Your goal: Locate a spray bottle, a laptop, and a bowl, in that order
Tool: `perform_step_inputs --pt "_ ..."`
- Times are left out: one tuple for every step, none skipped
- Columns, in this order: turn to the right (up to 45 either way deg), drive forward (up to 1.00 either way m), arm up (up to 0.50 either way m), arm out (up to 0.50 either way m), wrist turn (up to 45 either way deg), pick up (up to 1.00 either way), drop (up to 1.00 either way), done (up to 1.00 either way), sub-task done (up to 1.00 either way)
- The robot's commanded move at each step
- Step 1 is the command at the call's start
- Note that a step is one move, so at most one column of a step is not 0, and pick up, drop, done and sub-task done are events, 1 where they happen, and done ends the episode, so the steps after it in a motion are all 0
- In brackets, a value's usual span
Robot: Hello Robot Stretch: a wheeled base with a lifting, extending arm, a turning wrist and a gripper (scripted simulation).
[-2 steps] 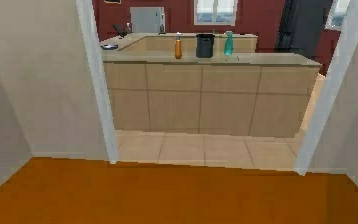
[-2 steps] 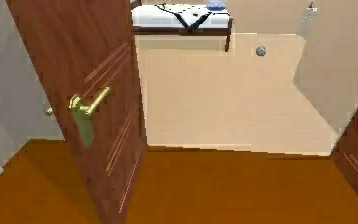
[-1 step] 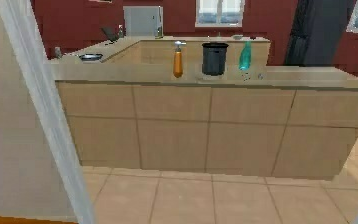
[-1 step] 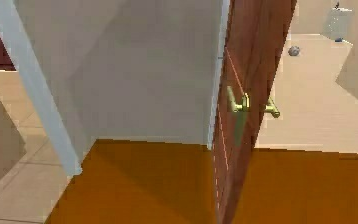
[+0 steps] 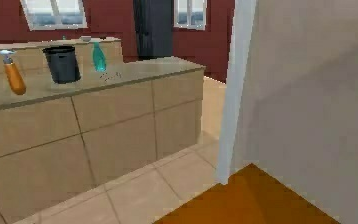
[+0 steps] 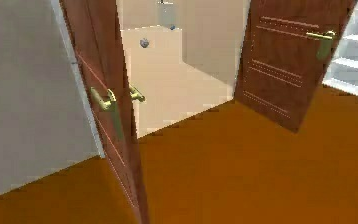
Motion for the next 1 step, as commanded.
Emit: perform_step_inputs --pt "0.0 1.00 0.00 0.00 0.0 0.00 0.00 0.00 0.00"
